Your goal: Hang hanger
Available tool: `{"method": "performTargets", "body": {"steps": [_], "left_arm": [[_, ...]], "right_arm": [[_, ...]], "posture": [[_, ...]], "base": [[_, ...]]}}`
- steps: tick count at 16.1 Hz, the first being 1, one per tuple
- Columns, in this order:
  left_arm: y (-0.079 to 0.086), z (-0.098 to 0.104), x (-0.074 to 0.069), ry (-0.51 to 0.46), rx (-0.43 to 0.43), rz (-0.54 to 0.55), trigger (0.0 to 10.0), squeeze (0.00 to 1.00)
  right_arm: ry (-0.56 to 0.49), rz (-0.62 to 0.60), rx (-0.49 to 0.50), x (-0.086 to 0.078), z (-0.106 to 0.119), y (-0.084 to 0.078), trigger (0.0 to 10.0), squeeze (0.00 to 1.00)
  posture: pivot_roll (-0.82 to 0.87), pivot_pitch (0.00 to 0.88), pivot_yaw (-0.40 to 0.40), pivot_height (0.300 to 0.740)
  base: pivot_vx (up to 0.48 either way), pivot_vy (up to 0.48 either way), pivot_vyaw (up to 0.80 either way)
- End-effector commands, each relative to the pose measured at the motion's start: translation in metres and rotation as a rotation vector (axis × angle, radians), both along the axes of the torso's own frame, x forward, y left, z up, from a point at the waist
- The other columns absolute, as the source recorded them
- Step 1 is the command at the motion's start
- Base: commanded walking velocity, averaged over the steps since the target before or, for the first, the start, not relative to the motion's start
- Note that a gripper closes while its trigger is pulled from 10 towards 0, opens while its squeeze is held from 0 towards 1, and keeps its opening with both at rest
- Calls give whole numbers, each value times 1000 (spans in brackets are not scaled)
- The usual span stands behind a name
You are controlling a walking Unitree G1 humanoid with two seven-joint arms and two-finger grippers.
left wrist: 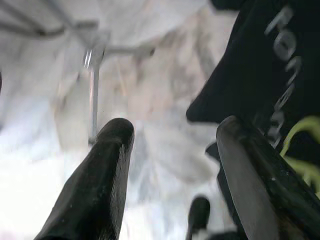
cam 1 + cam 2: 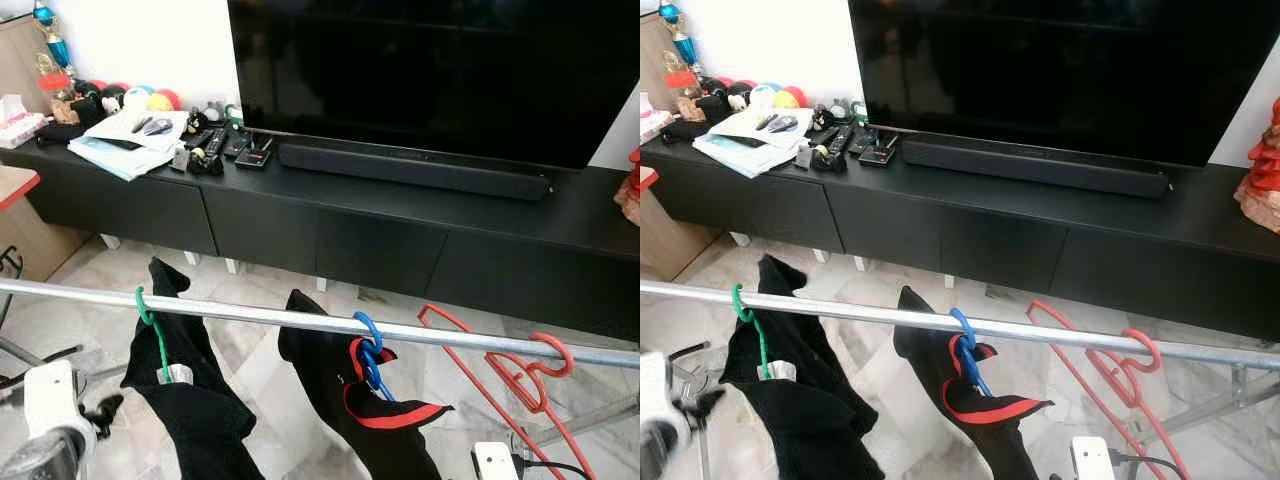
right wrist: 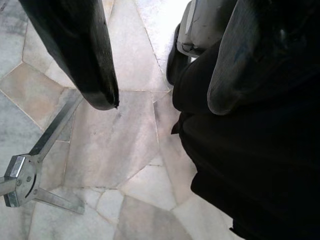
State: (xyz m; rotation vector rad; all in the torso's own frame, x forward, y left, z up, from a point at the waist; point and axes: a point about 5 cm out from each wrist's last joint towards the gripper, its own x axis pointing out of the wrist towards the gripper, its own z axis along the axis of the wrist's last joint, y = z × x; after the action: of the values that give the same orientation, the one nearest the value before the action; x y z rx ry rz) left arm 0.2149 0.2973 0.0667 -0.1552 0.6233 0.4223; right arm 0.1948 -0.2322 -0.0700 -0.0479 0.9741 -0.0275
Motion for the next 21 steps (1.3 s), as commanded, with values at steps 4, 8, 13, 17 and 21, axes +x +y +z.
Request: {"method": "performTargets", "body": {"steps": [4, 8, 13, 17, 21], "left_arm": [[3, -7, -7, 90, 31, 46, 10000, 0], [20, 40, -5, -89, 434, 64, 10000, 0], [-7, 93, -14, -512, 550, -48, 10000, 0], [-57, 107, -13, -634, 574, -238, 10000, 0], [-71, 94, -9, -613, 526, -265, 10000, 0]], "right_arm": [[20, 5, 0, -3, -2, 0, 10000, 0], [21, 8, -1, -3, -2, 0, 10000, 0], [21, 16, -3, -3, -2, -1, 10000, 0], [17, 16, -3, -2, -1, 0, 10000, 0], [17, 23, -5, -2, -1, 0, 10000, 0]], "posture": [[91, 92, 22, 740], [94, 91, 21, 740], [106, 88, 19, 740], [107, 79, 20, 740], [96, 66, 22, 740]], "base": [[0, 0, 0], [0, 0, 0], [0, 0, 0], [0, 0, 0], [0, -81, 0]]}}
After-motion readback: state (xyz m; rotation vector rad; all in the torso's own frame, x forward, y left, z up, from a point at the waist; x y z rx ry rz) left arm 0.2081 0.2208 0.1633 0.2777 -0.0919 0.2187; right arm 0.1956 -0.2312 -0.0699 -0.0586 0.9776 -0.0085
